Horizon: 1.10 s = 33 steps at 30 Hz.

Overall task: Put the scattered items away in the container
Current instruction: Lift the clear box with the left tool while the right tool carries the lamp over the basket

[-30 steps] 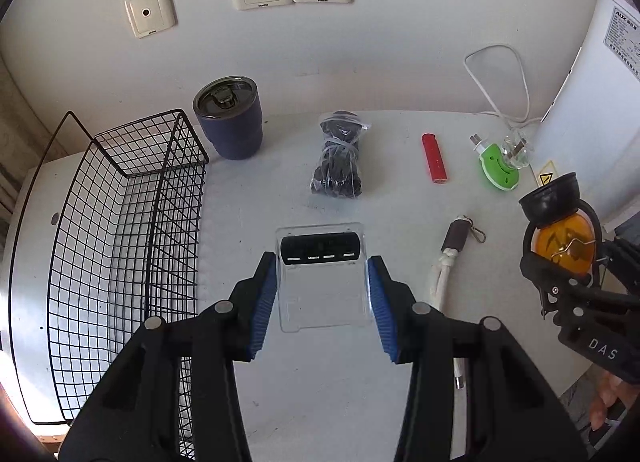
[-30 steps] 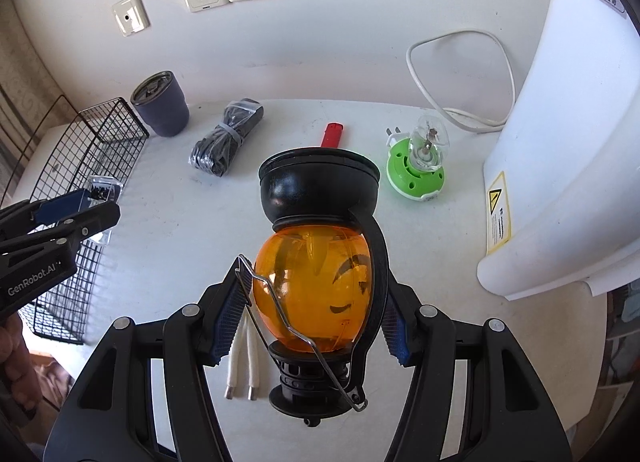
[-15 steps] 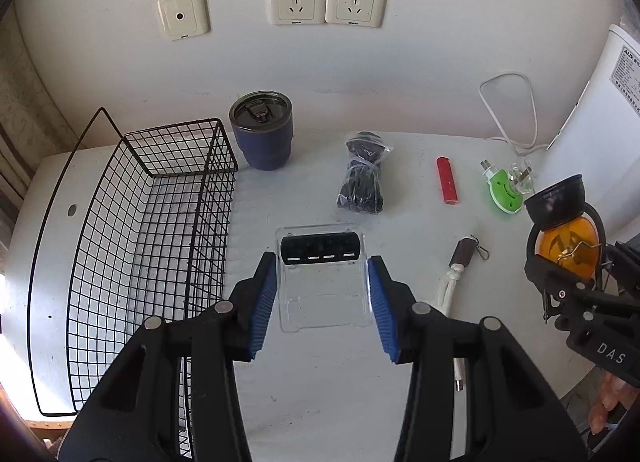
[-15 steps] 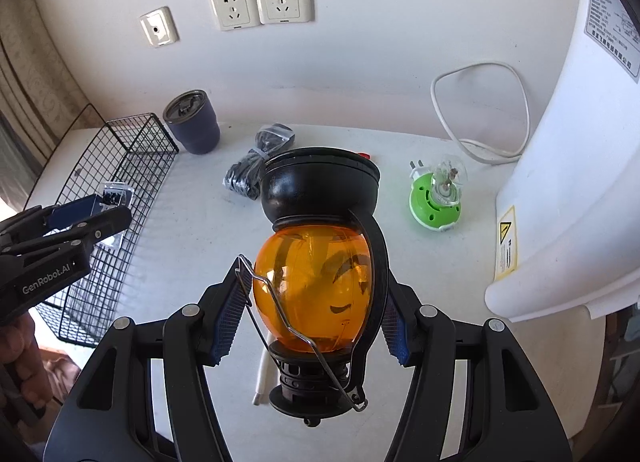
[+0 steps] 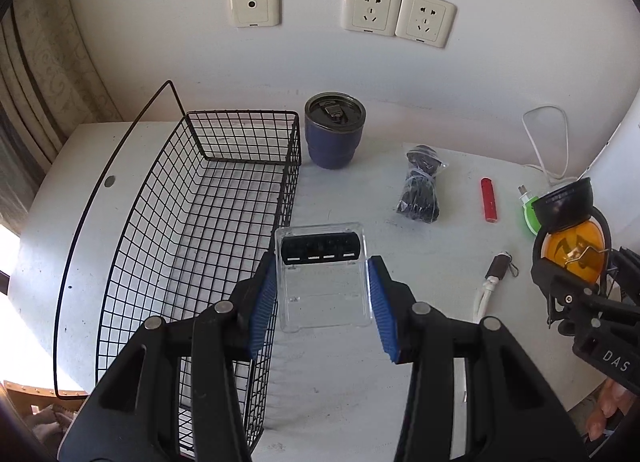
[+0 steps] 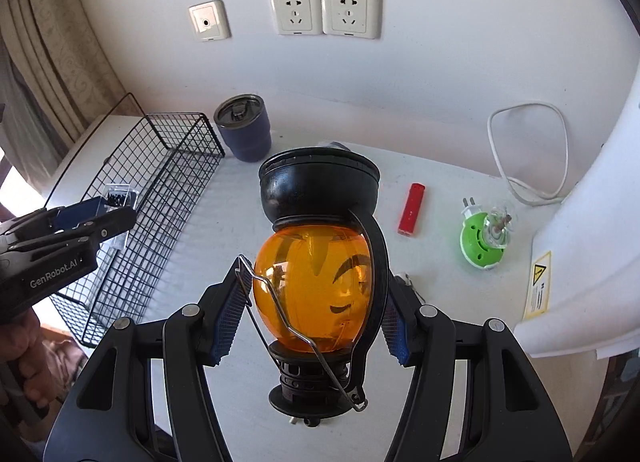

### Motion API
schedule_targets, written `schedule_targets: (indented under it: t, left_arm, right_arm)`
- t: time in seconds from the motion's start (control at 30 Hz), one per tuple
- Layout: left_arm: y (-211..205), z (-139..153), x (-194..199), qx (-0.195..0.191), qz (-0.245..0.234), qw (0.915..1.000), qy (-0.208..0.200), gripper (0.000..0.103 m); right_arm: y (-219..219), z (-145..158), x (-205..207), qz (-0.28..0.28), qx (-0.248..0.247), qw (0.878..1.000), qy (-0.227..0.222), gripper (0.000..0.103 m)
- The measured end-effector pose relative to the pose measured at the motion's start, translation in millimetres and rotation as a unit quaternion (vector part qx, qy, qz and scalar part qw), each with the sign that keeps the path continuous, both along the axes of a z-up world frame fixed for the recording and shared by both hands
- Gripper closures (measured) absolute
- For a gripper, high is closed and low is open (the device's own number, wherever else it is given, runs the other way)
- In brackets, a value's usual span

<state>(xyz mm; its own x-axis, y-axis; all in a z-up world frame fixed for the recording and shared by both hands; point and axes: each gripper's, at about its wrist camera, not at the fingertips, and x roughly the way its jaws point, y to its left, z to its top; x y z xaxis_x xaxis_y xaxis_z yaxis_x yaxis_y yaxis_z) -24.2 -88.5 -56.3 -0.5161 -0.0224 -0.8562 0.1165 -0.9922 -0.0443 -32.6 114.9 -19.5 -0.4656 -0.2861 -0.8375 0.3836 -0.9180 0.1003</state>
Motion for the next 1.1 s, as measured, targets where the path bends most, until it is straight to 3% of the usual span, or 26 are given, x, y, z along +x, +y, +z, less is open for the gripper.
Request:
schedule_targets:
  t: [0.63,1.1]
  left_arm:
    - [-87,-17,46,0.007,0.103,0.9944,-0.021,0.063]
    - [-113,-36,64,0.016,0.142,0.9889,-0.038,0.063]
  right_arm:
    - [-110,2,-2,0.124,-0.006,0.992,0.002,0.042]
    - [-186,-9,-7,0.213,0.003,0.977,-0.010,0.042]
